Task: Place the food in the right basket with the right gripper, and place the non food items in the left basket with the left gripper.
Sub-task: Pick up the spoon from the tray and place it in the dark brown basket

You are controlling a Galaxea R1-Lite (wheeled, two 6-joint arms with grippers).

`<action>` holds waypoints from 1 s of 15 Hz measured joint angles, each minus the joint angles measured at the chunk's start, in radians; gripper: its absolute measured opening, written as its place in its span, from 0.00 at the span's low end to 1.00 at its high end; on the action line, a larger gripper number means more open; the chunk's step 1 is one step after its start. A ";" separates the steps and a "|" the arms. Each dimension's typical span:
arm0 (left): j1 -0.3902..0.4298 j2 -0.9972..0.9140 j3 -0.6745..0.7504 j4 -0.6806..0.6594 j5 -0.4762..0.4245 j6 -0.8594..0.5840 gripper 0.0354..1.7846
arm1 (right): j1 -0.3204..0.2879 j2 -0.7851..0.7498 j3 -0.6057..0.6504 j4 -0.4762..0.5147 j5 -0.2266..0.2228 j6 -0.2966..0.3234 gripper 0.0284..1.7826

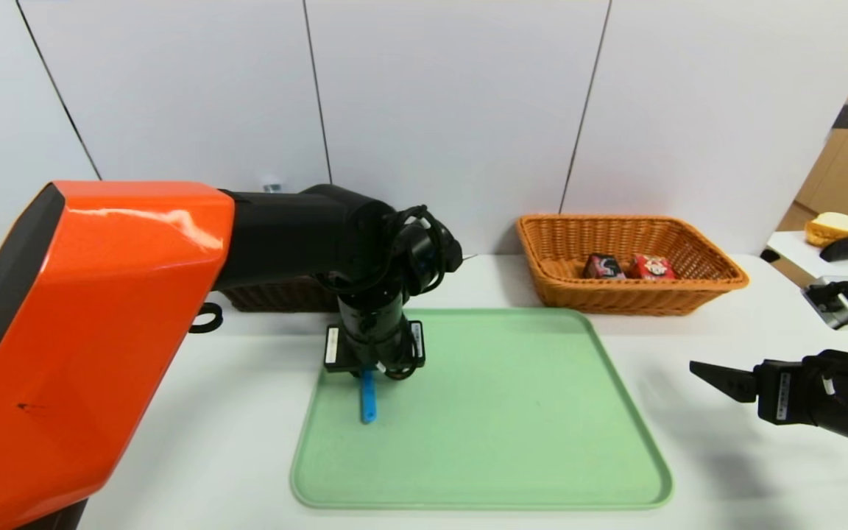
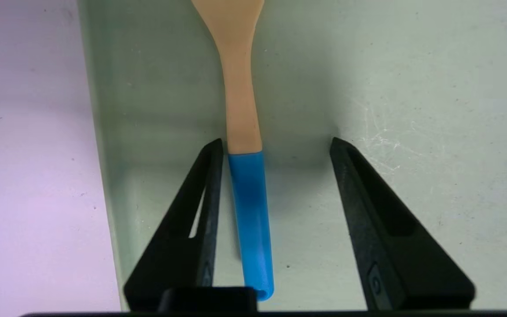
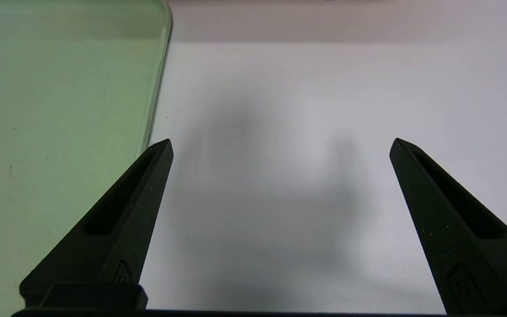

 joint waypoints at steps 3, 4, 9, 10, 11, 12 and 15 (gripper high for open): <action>0.001 -0.005 0.002 0.000 -0.004 0.001 0.05 | 0.000 -0.009 0.003 0.000 0.000 0.000 0.95; 0.001 -0.006 0.004 -0.001 -0.004 0.001 0.05 | 0.000 -0.013 0.004 0.000 0.000 0.001 0.95; -0.005 -0.042 0.001 -0.005 -0.054 0.008 0.05 | 0.000 -0.033 0.009 0.000 0.000 -0.001 0.95; -0.011 -0.067 0.000 -0.010 -0.117 0.017 0.05 | 0.000 -0.036 0.011 0.000 0.000 -0.002 0.95; -0.014 -0.096 -0.001 -0.010 -0.199 0.034 0.05 | 0.000 -0.040 0.013 0.000 0.000 -0.004 0.95; -0.016 -0.130 -0.001 -0.010 -0.290 0.058 0.05 | 0.000 -0.045 0.015 0.000 0.000 -0.004 0.95; -0.016 -0.240 0.003 -0.021 -0.544 0.103 0.05 | 0.000 -0.053 0.021 0.000 -0.002 -0.004 0.95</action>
